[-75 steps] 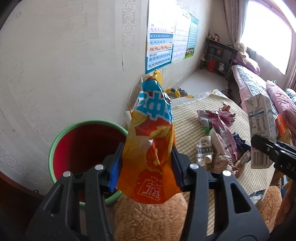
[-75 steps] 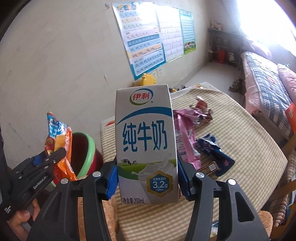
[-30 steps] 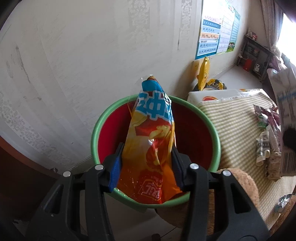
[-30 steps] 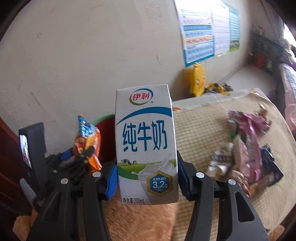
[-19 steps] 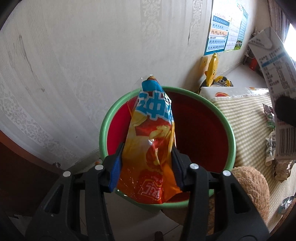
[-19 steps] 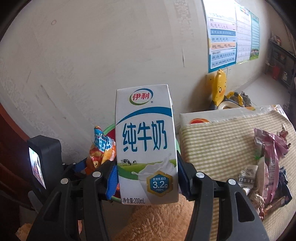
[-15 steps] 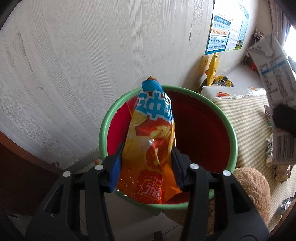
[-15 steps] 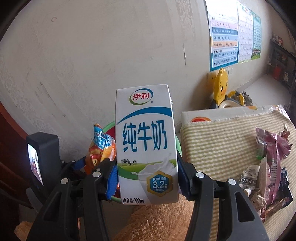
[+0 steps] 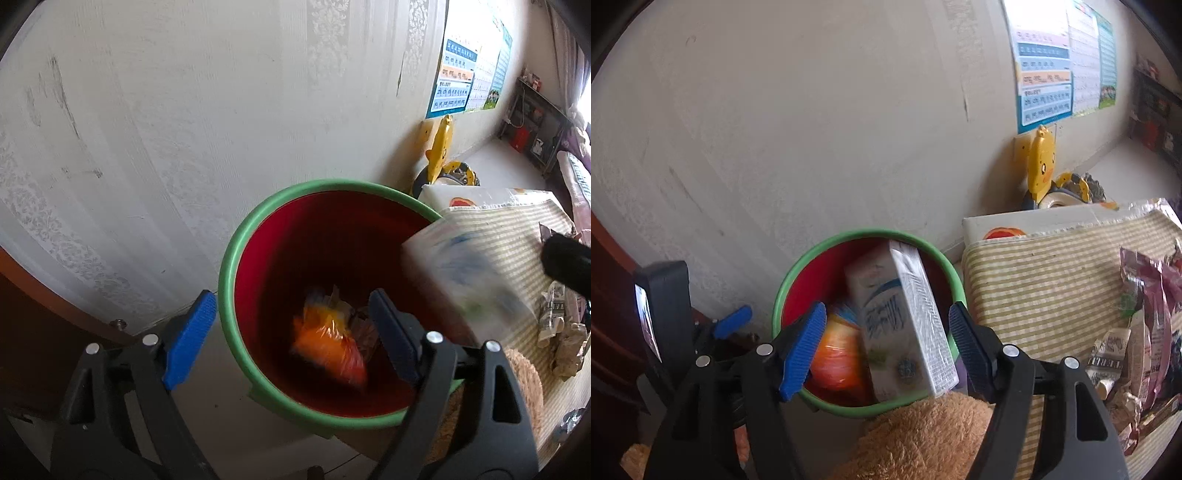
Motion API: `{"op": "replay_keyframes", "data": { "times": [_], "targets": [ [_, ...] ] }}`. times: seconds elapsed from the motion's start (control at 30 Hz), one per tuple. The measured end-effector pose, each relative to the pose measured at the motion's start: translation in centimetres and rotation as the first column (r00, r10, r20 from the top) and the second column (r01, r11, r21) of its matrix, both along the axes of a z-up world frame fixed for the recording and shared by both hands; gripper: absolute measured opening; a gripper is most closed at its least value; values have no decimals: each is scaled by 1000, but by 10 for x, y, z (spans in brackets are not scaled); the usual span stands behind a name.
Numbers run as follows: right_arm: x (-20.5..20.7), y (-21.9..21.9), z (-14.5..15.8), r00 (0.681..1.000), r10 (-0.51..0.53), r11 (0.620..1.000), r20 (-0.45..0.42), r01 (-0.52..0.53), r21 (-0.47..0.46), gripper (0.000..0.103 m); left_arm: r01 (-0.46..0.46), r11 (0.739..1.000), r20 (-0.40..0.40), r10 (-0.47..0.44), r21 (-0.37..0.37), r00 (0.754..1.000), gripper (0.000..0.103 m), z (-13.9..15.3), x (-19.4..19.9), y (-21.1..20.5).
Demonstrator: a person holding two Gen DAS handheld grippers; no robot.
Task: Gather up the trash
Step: 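Release the snack bag with the left gripper while the right drops the milk carton in, then grasp the white printed paper cup with the left gripper while the right grasps crumpled foil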
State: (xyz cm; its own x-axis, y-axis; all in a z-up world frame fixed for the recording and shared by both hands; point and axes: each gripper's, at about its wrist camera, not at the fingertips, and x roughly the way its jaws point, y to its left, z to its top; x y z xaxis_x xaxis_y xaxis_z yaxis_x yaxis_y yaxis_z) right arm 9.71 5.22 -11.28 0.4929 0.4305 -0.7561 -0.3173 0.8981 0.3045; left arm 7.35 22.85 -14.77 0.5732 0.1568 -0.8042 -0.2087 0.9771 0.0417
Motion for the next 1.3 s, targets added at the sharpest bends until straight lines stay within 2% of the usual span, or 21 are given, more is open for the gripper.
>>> {"op": "replay_keyframes", "data": {
  "times": [0.2,0.33,0.4,0.5,0.6,0.7,0.77,0.8,0.83,0.87,0.93,1.0,1.1,1.3],
  "targets": [
    [-15,-43,5,998,-61,998,-5,61,9,67,58,998,5,-58,-18,998,82,5,-3,-26],
    [-32,-93,7,988,-154,988,6,154,-21,70,132,991,29,-131,-25,991,82,17,-6,-56],
    [-39,-116,5,978,-208,976,21,209,-65,72,174,984,39,-173,-26,984,82,22,-7,-74],
    [-46,-155,-10,951,-305,929,39,306,-208,73,227,973,45,-225,-36,973,82,28,-9,-99],
    [-50,-184,-32,931,-365,904,-3,354,-241,73,271,962,41,-270,-39,962,82,30,-10,-121],
    [-50,-200,-61,925,-367,911,-100,336,-238,72,310,950,33,-309,-32,950,82,33,-11,-140],
    [-54,-200,-70,932,-350,915,-92,318,-249,72,339,940,22,-339,-25,941,82,33,-10,-156],
    [-56,-194,-71,944,-326,912,-59,297,-282,71,346,938,18,-346,-24,938,82,32,-10,-161],
    [-57,-190,-73,950,-310,907,-44,282,-314,60,355,934,12,-355,-27,935,82,31,-10,-169],
    [-58,-186,-74,958,-283,914,-51,253,-318,42,363,931,7,-363,-33,932,82,30,-9,-175],
    [-61,-190,-74,958,-278,930,-76,248,-271,26,382,923,-6,-383,-43,924,82,28,-7,-189],
    [-67,-194,-68,955,-287,932,-72,262,-249,24,404,914,-15,-405,-36,914,82,26,-6,-205],
    [-83,-209,-50,947,-314,939,-65,300,-169,23,433,901,-24,-434,-40,901,82,21,-4,-222],
    [-110,-241,-21,914,-403,913,-37,400,-74,24,501,863,-80,-505,-66,859,82,-6,23,-270]
  ]
}}
